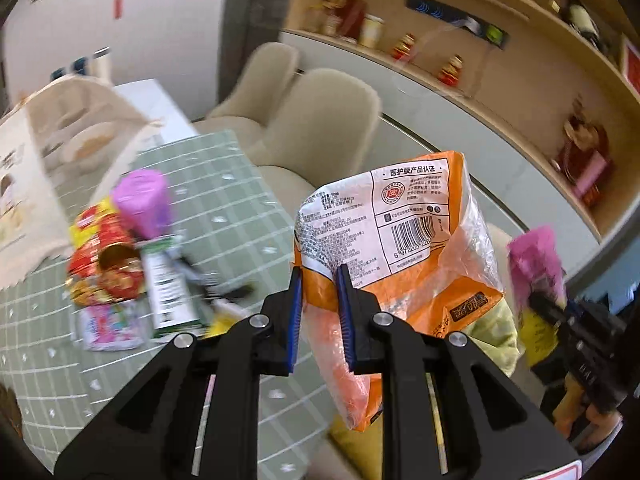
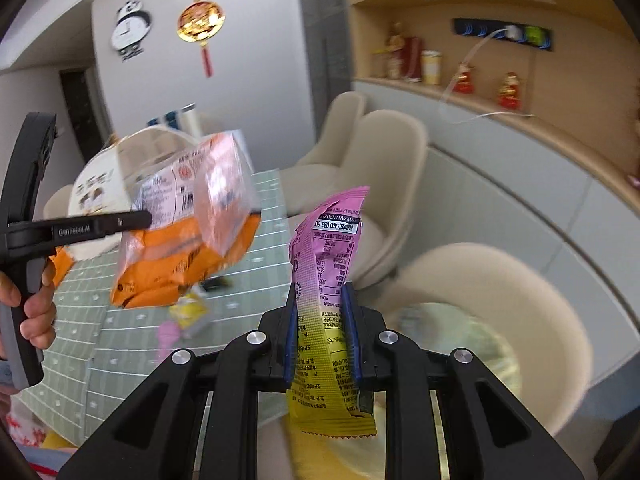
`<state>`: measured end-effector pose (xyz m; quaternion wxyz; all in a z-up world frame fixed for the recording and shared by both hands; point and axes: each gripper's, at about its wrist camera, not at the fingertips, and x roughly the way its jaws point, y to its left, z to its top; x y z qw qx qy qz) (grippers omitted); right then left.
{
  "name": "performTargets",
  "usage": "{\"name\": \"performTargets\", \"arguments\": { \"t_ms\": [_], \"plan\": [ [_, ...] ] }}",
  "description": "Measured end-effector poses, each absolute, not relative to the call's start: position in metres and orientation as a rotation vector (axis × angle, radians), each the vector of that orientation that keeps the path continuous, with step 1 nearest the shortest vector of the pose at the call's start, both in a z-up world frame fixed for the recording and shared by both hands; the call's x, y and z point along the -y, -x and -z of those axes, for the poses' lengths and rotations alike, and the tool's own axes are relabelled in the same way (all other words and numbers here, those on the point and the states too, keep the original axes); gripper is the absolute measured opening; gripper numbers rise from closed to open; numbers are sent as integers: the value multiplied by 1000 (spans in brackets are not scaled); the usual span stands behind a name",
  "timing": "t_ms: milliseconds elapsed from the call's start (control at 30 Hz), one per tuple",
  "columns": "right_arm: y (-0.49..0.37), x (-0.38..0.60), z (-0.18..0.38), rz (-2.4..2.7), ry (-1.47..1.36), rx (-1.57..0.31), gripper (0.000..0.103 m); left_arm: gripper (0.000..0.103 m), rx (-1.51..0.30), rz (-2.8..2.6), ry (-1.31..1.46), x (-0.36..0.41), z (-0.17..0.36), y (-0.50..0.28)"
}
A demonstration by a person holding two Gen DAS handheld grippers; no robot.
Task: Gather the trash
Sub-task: 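Carry both items to the yellow-bagged bin and open both tools to drop them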
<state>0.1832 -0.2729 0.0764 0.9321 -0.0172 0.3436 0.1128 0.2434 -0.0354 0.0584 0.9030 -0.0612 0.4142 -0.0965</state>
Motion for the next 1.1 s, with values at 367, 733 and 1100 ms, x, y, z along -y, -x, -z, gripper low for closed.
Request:
{"name": "performTargets", "arguments": {
  "t_ms": [367, 733, 1100],
  "plan": [
    [-174, 371, -75, -56, -60, -692, 20, 16, -971, 367, -66, 183, -11, -268],
    [-186, 414, -63, -40, -102, -710, 20, 21, -1057, 471, -114, 257, 19, -284],
    [-211, 400, -9, -129, -144, -840, 20, 29, -1071, 457, 33, 232, 20, -279]
  ]
}}
